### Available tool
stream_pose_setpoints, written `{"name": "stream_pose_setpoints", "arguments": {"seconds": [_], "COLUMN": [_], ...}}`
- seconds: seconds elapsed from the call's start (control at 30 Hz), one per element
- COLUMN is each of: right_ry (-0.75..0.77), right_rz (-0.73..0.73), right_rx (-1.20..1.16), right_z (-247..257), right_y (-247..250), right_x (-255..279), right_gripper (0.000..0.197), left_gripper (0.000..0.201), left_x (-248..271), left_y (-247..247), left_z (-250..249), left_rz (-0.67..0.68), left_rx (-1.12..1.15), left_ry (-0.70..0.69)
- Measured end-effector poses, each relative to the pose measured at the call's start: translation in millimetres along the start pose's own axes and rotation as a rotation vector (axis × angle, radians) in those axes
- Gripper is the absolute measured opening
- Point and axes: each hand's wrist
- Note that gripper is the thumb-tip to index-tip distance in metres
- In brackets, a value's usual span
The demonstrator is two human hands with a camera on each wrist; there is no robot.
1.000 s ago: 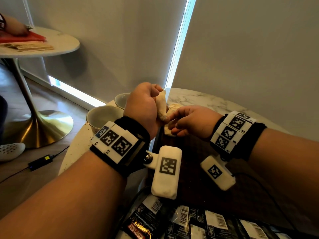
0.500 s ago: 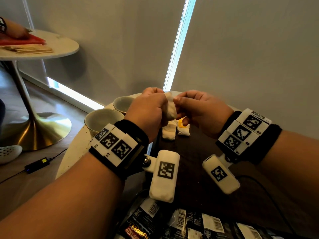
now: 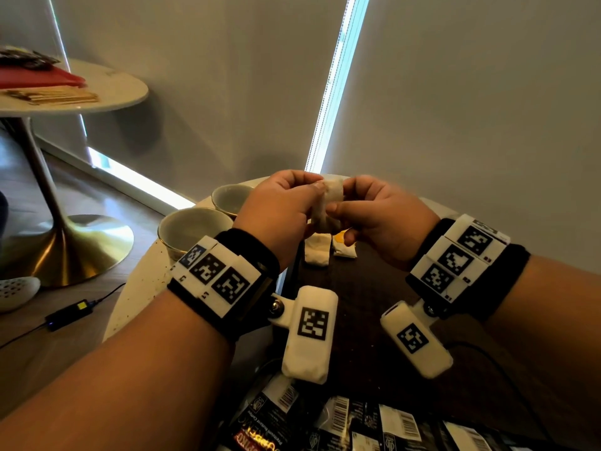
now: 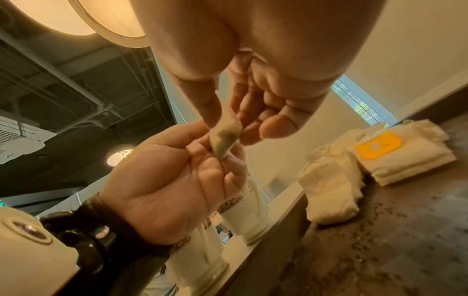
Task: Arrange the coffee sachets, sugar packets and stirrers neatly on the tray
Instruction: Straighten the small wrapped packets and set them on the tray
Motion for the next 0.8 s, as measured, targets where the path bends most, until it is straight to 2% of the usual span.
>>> {"name": "stream_pose_setpoints", "arguments": {"seconds": [0.13,0.23,0.47,0.6,0.8], "right_ry": [0.017,0.027,-0.164,-0.334,-0.424], "right_rz": [-0.035,-0.039,-0.095,0.022,0.223], "right_rx": [-0.059,0.030,0.144,0.202,0.298], "right_z": [2.6,2.9,-3.9,-10.7,-10.4], "right_y": [2.0,4.2,7.6,3.8,-8.4], "right_x": [-2.6,-3.8,-6.2,-8.3,-9.9], "right_gripper": [0.029,0.013,0.006,0.009,0.012], "left_gripper": [0.007,0.009,0.004,0.004,0.007], "left_x": [0.7,0.8,5.9,7.0,6.3], "left_y": [0.2,0.7,-4.2,-5.1,-3.8], "left_z": [1.3,2.0,-7.2,-8.9,-8.4], "left_rz": [0.013,0.013,-0.054,-0.093,-0.130], "left_rx": [-0.022,-0.016,0.037,0.050,0.063], "left_ry": [-0.003,-0.001,-0.043,-0.051,-0.055]}}
Point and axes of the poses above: each hand's wrist, its own x-axis away from the middle knuckle, its own y-axis out of the back of the hand, z = x × y, and after that the axes turned 10 degrees about x, right-handed
